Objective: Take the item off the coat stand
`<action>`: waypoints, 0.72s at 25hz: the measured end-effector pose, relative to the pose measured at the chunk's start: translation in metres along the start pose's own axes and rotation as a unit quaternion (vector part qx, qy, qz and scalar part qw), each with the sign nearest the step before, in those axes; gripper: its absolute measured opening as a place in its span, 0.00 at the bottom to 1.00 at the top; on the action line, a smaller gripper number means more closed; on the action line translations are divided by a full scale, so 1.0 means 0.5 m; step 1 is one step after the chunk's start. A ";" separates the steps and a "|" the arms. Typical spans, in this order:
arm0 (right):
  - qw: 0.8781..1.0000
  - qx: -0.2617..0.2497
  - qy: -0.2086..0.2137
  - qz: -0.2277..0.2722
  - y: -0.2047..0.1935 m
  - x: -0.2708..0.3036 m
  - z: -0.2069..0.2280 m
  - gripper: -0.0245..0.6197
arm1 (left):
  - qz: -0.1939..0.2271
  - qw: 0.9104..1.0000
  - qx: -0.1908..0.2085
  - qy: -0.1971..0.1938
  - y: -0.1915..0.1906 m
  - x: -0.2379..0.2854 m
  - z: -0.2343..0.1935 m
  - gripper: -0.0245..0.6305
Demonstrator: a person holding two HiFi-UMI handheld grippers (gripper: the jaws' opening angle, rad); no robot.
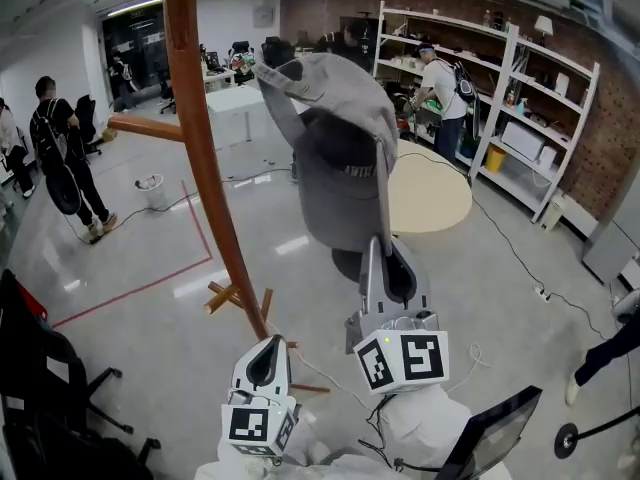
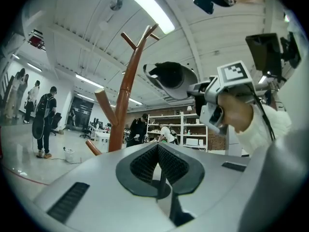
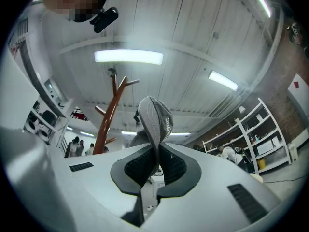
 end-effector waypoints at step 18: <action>0.986 0.040 -0.014 -0.161 -0.205 -0.201 -0.086 0.07 | 0.020 0.999 0.011 0.024 0.016 -0.030 0.024 0.04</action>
Point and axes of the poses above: the fingertips, and each gripper's own axes: x forward along the fingers, z to its right, y out of its top, the point moved 5 cm from there along -x, backward along the fingers, and after that the axes turned 10 degrees about y, right-handed, at the moved point
